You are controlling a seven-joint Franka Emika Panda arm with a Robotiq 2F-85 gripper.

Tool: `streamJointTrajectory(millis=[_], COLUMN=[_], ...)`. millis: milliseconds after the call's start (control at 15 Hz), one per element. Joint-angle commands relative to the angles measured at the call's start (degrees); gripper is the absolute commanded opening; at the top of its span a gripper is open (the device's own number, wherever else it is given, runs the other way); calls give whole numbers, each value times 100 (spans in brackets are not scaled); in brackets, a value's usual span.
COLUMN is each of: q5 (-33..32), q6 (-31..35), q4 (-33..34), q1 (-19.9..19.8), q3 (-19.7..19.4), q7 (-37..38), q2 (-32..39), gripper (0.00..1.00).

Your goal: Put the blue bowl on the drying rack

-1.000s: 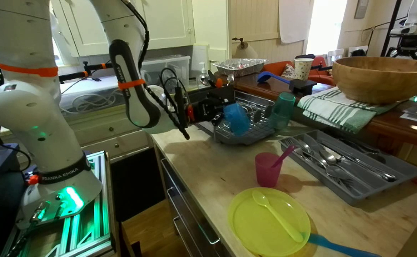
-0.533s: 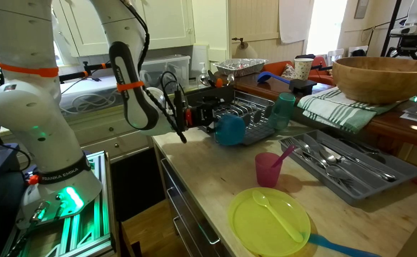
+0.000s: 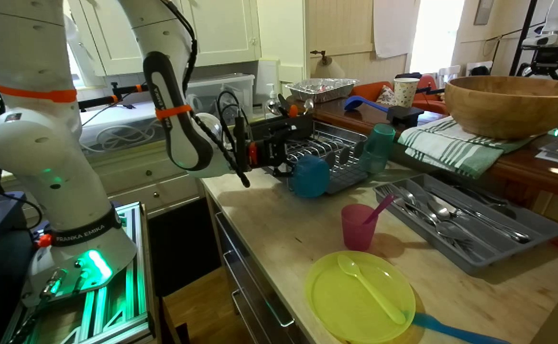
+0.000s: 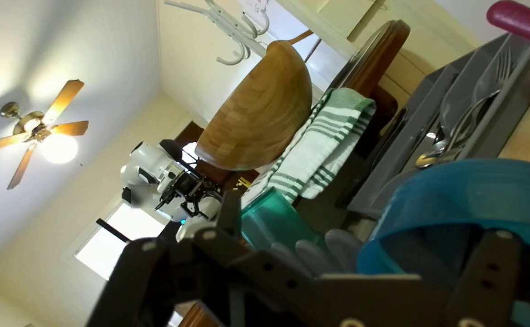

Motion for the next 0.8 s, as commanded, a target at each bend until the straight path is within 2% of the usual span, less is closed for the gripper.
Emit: streamJointTrajectory(millis=[0,733], q5=[-49,334], q6=[611,2610], q4=[-17,72], q1=[-83,-149], q3=[36,-90], q7=[-100,-312], q2=[-278,-1158], gripper=[100,100])
